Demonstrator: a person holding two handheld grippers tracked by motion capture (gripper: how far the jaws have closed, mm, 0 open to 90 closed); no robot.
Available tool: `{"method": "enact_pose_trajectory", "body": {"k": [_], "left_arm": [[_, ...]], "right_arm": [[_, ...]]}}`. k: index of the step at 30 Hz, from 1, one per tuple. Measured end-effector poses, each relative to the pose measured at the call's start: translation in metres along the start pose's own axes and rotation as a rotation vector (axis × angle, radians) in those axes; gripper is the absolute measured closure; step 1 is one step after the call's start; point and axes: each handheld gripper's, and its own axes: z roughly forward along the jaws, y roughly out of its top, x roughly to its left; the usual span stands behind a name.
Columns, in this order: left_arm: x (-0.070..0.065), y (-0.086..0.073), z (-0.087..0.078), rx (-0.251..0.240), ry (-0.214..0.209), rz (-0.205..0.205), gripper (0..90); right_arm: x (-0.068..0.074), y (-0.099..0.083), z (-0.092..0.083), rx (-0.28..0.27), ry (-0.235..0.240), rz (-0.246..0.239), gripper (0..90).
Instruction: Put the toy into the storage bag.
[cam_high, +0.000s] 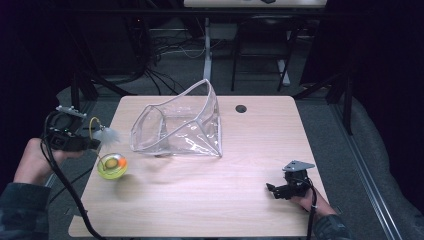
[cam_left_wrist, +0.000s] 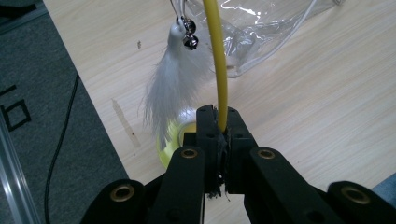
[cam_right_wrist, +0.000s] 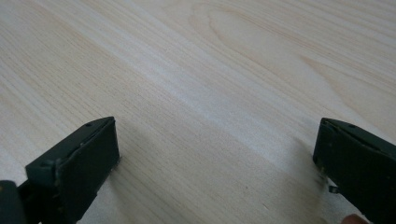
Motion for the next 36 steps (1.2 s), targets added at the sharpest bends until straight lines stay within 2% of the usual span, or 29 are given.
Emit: {"method": "enact_pose_trajectory", "body": {"k": [23,36], "left_arm": [[0.007,0.022,-0.024,0.002,0.033,0.024,88.0],[0.015,0.039,-0.029,0.010,0.047,0.019,87.9]], "right_arm": [[0.000,0.000,0.000,-0.007,0.002,0.002,0.0],[0.001,0.000,0.000,-0.002,0.002,0.006,0.0]]}}
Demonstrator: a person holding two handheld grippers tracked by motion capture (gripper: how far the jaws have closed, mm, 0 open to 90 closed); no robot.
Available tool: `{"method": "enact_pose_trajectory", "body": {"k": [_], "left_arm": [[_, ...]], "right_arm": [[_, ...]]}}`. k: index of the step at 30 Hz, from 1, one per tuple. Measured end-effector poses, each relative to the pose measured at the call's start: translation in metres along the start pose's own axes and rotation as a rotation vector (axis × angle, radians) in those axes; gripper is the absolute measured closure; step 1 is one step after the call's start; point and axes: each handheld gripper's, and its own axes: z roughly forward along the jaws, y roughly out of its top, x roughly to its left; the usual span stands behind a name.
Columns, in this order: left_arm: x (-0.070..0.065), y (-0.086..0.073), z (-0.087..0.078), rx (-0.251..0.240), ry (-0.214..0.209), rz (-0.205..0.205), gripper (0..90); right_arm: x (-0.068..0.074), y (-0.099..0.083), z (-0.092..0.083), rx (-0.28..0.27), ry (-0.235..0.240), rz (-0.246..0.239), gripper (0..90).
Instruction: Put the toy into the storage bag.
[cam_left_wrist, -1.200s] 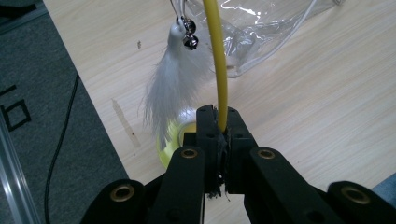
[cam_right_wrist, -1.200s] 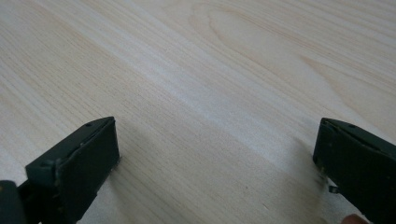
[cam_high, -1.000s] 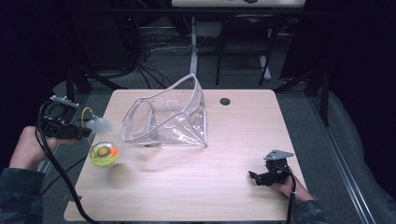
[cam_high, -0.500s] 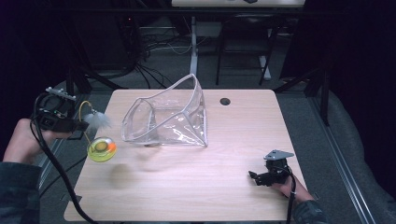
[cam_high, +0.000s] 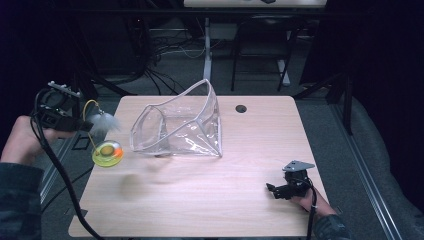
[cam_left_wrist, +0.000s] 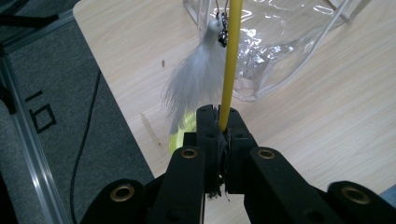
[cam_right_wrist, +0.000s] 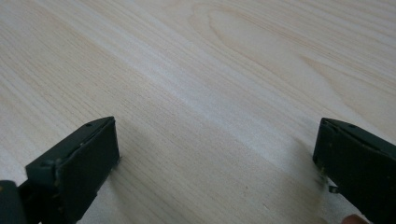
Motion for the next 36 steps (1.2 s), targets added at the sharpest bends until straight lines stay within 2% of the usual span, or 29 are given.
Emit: {"method": "enact_pose_trajectory", "body": {"k": [3,4,11,18,27,36], "left_arm": [[0.001,0.003,0.000,0.004,0.006,0.001,87.9],[0.004,0.006,0.000,0.007,0.024,-0.004,88.0],[0.010,0.017,0.001,0.009,0.029,-0.016,88.0],[0.013,0.030,-0.005,0.011,0.045,-0.011,88.0],[0.013,0.048,-0.014,-0.010,0.065,0.002,88.0],[0.012,0.060,-0.018,-0.034,0.057,0.006,88.0]], "right_arm": [[0.000,0.000,0.000,0.001,0.000,0.000,0.0],[0.000,0.000,0.000,0.002,-0.001,-0.001,0.0],[0.000,0.000,0.000,0.002,-0.001,-0.001,0.0],[0.000,0.000,0.000,0.001,-0.002,-0.005,0.0],[0.000,0.000,0.000,0.001,0.002,-0.001,0.0],[-0.001,0.000,0.000,0.004,0.003,-0.009,0.0]]}}
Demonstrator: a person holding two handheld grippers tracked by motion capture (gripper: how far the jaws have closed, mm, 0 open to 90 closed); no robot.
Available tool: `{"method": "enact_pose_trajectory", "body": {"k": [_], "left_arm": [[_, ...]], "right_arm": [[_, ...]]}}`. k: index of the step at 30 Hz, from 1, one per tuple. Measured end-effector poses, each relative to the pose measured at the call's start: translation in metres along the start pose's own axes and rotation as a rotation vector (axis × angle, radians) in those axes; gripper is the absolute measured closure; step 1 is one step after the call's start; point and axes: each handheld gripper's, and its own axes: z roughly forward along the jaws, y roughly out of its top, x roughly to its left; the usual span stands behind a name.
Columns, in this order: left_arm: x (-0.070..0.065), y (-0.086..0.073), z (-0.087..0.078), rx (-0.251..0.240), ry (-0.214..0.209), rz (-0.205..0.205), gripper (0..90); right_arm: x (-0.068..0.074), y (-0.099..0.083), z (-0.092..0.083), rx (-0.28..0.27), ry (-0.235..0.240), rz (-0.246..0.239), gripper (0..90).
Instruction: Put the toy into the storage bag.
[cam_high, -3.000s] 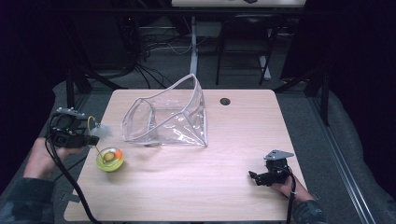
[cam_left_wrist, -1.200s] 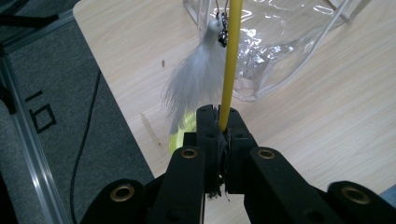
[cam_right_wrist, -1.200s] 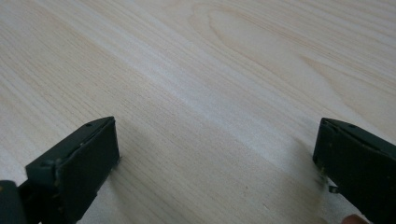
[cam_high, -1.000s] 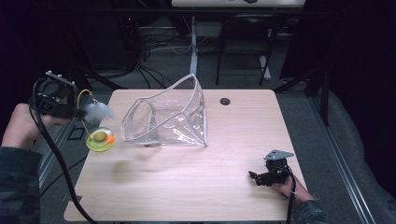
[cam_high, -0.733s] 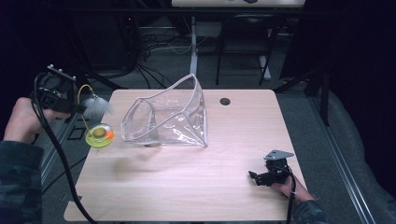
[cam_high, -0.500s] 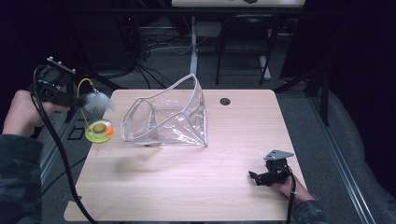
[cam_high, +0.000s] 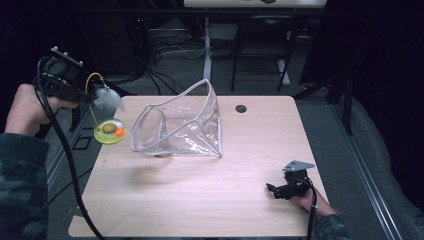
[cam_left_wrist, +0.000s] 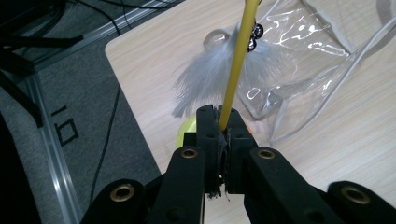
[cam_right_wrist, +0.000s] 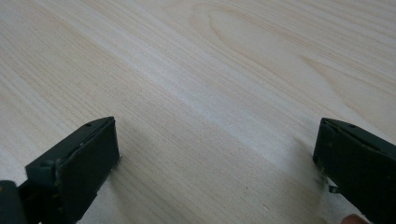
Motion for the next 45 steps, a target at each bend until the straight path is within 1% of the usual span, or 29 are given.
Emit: {"method": "enact_pose_trajectory", "body": {"k": [6,7,9,15,17,18,19,21,24,27,31,35,36,40,45], "left_arm": [[-0.004,0.013,-0.005,-0.013,0.002,0.019,88.0],[-0.004,0.013,-0.005,-0.013,0.002,0.019,88.0],[-0.006,0.018,-0.009,-0.027,0.002,0.026,88.0],[-0.011,0.028,-0.010,-0.032,0.000,0.043,88.0],[-0.014,0.034,-0.009,-0.035,-0.006,0.055,88.0],[-0.014,0.034,-0.009,-0.035,-0.006,0.055,88.0],[-0.017,0.038,-0.008,-0.034,-0.008,0.063,88.0],[-0.018,0.040,-0.007,-0.035,-0.013,0.067,88.0],[-0.023,0.048,-0.004,-0.036,-0.022,0.078,88.0],[-0.026,0.052,-0.003,-0.036,-0.027,0.087,88.0],[-0.034,0.062,0.001,-0.039,-0.042,0.105,88.0],[-0.040,0.068,0.004,-0.044,-0.054,0.115,88.0],[-0.043,0.071,0.006,-0.039,-0.055,0.126,88.0],[-0.048,0.075,0.010,-0.036,-0.063,0.134,88.0],[-0.056,0.082,0.019,-0.030,-0.080,0.146,88.0]], "right_arm": [[0.000,0.000,0.000,0.000,0.000,-0.001,0.0],[0.000,0.000,0.000,0.000,0.000,-0.001,0.0],[0.000,0.000,0.000,-0.004,0.003,0.003,0.0],[0.000,0.000,0.000,-0.001,0.002,-0.001,0.0],[0.000,0.000,0.000,-0.001,0.002,-0.001,0.0],[0.000,0.000,0.000,-0.001,0.002,-0.001,0.0],[0.000,0.000,0.000,-0.001,0.000,-0.001,0.0],[0.000,0.000,0.000,-0.001,0.002,-0.001,0.0],[0.000,0.000,0.000,0.000,0.000,-0.002,0.0],[0.000,0.000,0.000,0.000,0.004,-0.002,0.0],[0.000,0.000,0.000,-0.002,0.005,-0.001,0.0],[0.000,0.000,0.000,-0.002,0.006,-0.001,0.0],[0.000,0.000,0.000,-0.002,0.006,-0.001,0.0],[0.000,0.000,0.000,-0.002,0.005,-0.001,0.0],[0.000,0.000,0.000,-0.002,0.006,-0.002,0.0]]}}
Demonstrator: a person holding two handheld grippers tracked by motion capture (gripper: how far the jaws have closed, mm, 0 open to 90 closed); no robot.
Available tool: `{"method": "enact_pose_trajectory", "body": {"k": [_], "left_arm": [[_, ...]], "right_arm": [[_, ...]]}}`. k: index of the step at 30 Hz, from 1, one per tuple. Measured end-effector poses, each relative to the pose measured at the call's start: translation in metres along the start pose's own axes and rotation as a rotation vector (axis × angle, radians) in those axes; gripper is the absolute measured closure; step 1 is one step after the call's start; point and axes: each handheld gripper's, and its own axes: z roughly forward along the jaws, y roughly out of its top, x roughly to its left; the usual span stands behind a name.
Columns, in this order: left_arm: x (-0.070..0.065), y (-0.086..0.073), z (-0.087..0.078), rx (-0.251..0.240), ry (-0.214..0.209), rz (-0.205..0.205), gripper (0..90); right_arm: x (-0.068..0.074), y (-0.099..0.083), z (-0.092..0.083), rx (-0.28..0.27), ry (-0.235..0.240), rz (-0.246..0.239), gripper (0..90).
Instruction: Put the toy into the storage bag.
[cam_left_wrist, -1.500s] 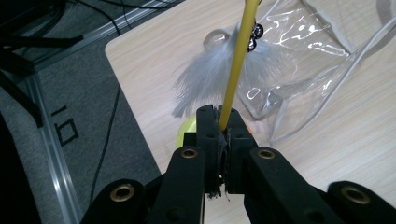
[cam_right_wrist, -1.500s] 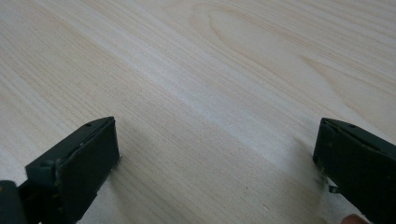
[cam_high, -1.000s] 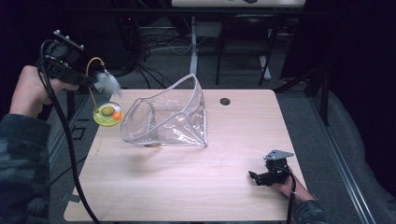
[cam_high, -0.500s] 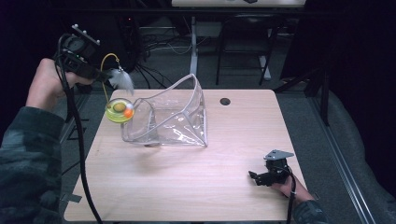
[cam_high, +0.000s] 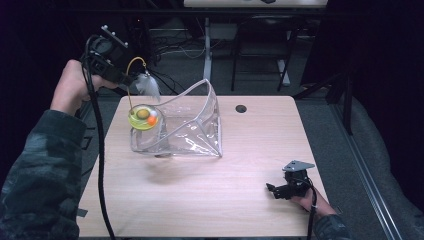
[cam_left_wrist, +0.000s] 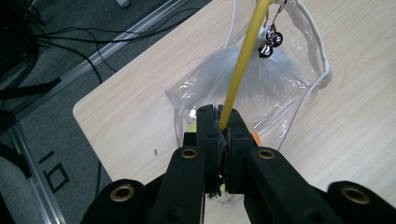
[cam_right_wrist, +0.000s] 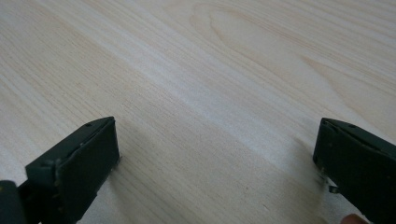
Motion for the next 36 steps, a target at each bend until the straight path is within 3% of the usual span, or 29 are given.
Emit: {"method": "enact_pose_trajectory", "body": {"k": [8,14,21,23,36], "left_arm": [[-0.009,0.008,0.019,0.007,-0.035,0.019,88.0],[-0.012,0.012,0.024,0.007,-0.048,0.018,88.0],[-0.014,0.013,0.033,0.015,-0.047,0.014,88.0],[-0.013,0.012,0.035,-0.015,-0.022,0.001,88.1],[-0.020,0.013,0.062,0.021,-0.083,0.012,88.1]], "right_arm": [[0.000,0.000,0.000,0.001,-0.001,-0.001,0.0],[0.000,0.000,0.000,0.000,-0.004,0.001,0.0],[0.000,0.000,0.000,0.000,-0.005,0.002,0.0],[0.000,0.000,0.000,0.000,-0.003,0.001,0.0],[0.000,0.000,0.000,0.000,-0.003,0.001,0.0]]}}
